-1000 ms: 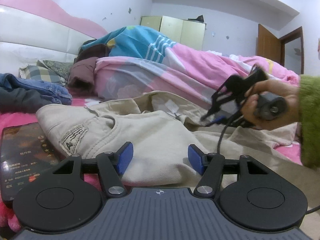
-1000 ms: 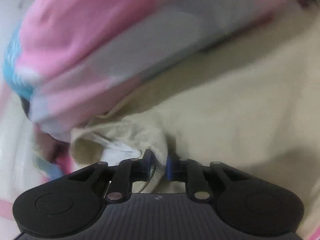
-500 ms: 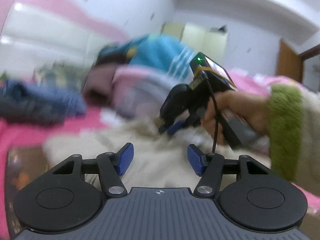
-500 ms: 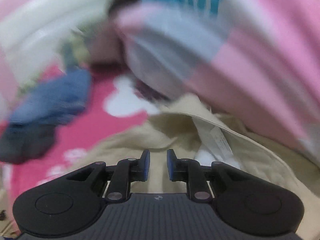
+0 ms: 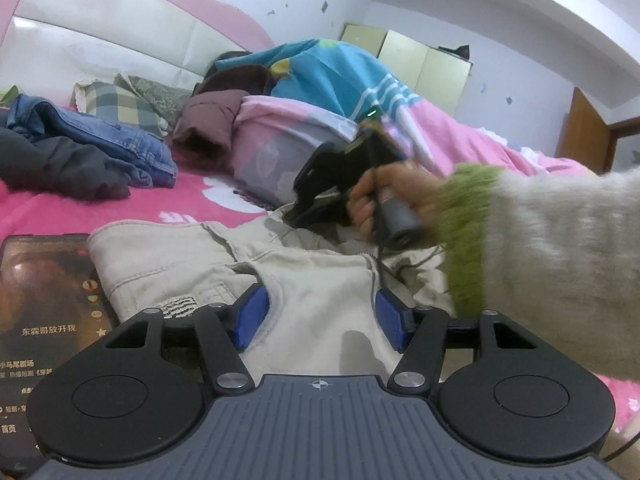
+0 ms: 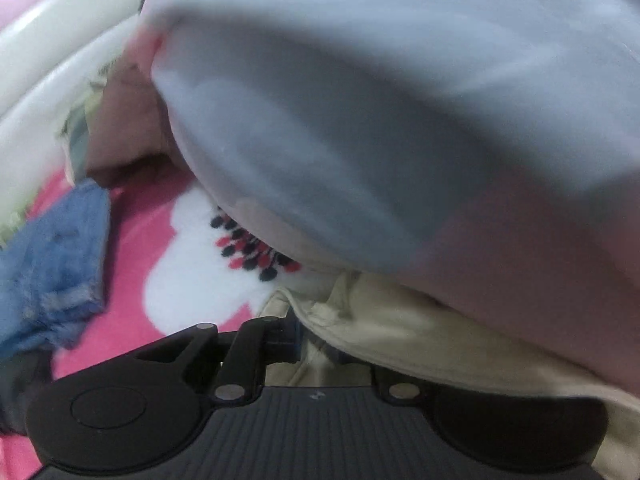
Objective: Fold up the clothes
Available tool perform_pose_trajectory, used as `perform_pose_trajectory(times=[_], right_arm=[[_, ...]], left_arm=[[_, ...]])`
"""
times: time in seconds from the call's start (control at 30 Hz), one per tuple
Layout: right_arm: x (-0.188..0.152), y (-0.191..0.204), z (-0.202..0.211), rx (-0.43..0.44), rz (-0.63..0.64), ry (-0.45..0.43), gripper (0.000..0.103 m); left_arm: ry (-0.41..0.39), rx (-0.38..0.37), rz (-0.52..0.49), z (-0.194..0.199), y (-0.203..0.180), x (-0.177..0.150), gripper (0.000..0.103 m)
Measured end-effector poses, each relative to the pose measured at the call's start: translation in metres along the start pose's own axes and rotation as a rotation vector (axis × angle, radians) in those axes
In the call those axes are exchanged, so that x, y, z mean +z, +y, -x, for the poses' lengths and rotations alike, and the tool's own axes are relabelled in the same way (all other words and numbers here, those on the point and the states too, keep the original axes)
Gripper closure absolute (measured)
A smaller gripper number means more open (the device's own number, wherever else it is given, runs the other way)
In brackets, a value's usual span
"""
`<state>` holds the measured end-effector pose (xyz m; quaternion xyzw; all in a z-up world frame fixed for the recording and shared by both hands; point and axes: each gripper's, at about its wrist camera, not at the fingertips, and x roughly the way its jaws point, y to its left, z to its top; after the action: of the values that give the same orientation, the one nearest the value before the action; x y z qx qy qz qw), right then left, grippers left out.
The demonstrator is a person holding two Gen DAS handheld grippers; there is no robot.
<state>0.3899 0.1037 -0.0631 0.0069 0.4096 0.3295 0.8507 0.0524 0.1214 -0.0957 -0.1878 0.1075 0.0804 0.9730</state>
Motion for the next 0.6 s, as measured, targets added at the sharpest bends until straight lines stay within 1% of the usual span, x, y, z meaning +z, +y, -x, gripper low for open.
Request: perform_pose_trajectory(times=[0.03,0.1,0.13,0.17,0.23,0.27,0.37,0.4,0.47,0.5,0.53,0.57,0.6], right_arm=[[-0.003,0.0,0.019,0.022,-0.003,-0.025,0.083],[-0.009,0.001,0.057,0.065,-0.009,-0.075,0.074],[-0.012,0.001,0.076,0.086,-0.012,-0.1,0.066],[-0.015,0.001,0.094,0.108,-0.015,-0.125,0.063],[-0.021,0.002,0.132,0.151,-0.021,-0.175,0.063],[-0.029,-0.008,0.147,0.123,-0.055,-0.207,0.063],[-0.059,-0.054,0.187,-0.034,-0.203,-0.315,0.063],[-0.066,-0.07,0.187,-0.076,-0.257,-0.313,0.064],[-0.076,-0.105,0.173,-0.149,-0.368,-0.268,0.074],[-0.081,-0.123,0.166,-0.185,-0.423,-0.245,0.076],[-0.084,-0.137,0.153,-0.182,-0.467,-0.205,0.081],[-0.083,-0.139,0.139,-0.15,-0.476,-0.169,0.084],[-0.082,-0.137,0.127,-0.113,-0.468,-0.139,0.084]], left_arm=[[-0.003,0.0,0.005,0.001,0.001,0.0,0.043],[-0.008,-0.001,0.016,0.002,0.003,0.0,0.043],[-0.011,0.0,0.019,0.002,0.003,0.0,0.042],[-0.014,0.001,0.021,0.003,0.004,0.0,0.042],[-0.021,0.003,0.024,0.004,0.004,0.001,0.042],[-0.024,0.004,0.026,0.004,0.005,0.001,0.042],[-0.033,0.008,0.032,0.005,0.006,0.001,0.042],[-0.036,0.009,0.033,0.006,0.006,0.001,0.042],[-0.042,0.011,0.037,0.007,0.007,0.002,0.042],[-0.044,0.011,0.038,0.007,0.007,0.002,0.042],[-0.045,0.011,0.038,0.006,0.007,0.002,0.042],[-0.047,0.011,0.039,0.006,0.007,0.002,0.042],[-0.047,0.011,0.039,0.006,0.007,0.002,0.042]])
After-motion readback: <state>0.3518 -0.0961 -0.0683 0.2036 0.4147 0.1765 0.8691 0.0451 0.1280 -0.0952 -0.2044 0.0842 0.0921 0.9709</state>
